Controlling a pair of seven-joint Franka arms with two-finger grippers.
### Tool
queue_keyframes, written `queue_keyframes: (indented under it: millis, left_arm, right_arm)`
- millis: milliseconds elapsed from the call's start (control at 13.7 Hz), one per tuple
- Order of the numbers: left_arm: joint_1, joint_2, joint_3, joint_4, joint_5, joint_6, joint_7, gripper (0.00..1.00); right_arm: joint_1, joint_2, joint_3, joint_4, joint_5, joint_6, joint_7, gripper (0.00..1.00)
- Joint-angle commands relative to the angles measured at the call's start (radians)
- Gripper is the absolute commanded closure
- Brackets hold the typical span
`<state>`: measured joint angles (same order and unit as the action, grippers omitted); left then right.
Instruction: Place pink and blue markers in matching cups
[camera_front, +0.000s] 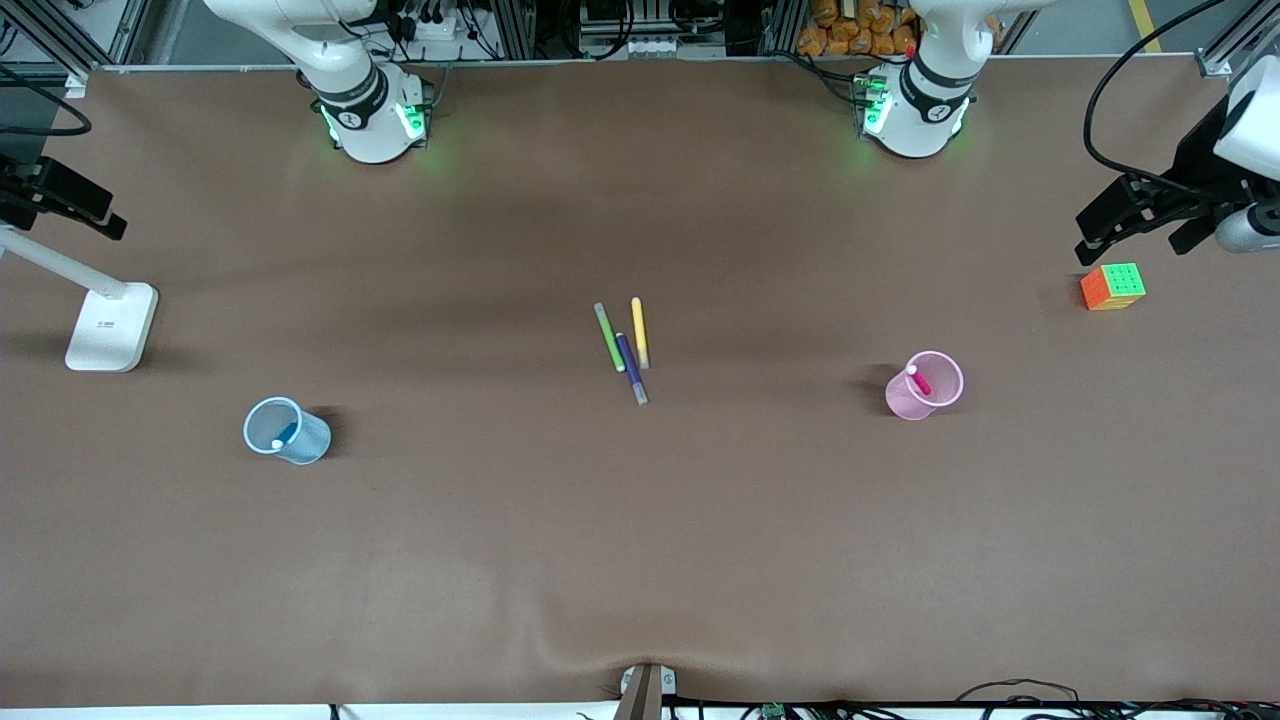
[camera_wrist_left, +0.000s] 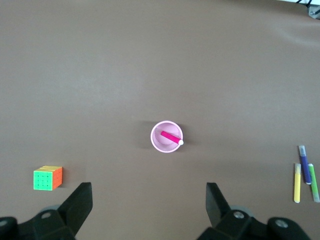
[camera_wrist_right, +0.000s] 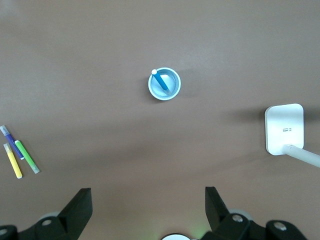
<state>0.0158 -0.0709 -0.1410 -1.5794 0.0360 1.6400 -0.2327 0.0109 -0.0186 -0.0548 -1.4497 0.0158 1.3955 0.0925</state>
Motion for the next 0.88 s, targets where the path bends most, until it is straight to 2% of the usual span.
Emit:
queue_keyframes:
  millis: [0,365,804]
  left_arm:
    - [-0.043,0.005,0.044,0.018,-0.002,-0.023,0.01,0.0]
    - [-0.056,0.014,0.044,0.027,0.01,-0.031,0.009,0.0]
    - [-0.051,0.013,0.041,0.033,0.01,-0.035,0.01,0.0]
  right_arm:
    - [-0.023,0.009,0.003,0.023,0.019,-0.006,-0.014,0.0]
    - [-0.023,0.008,0.0,0.02,0.006,-0.007,-0.186,0.0]
    - [-0.023,0.008,0.001,0.02,0.006,-0.009,-0.185,0.0]
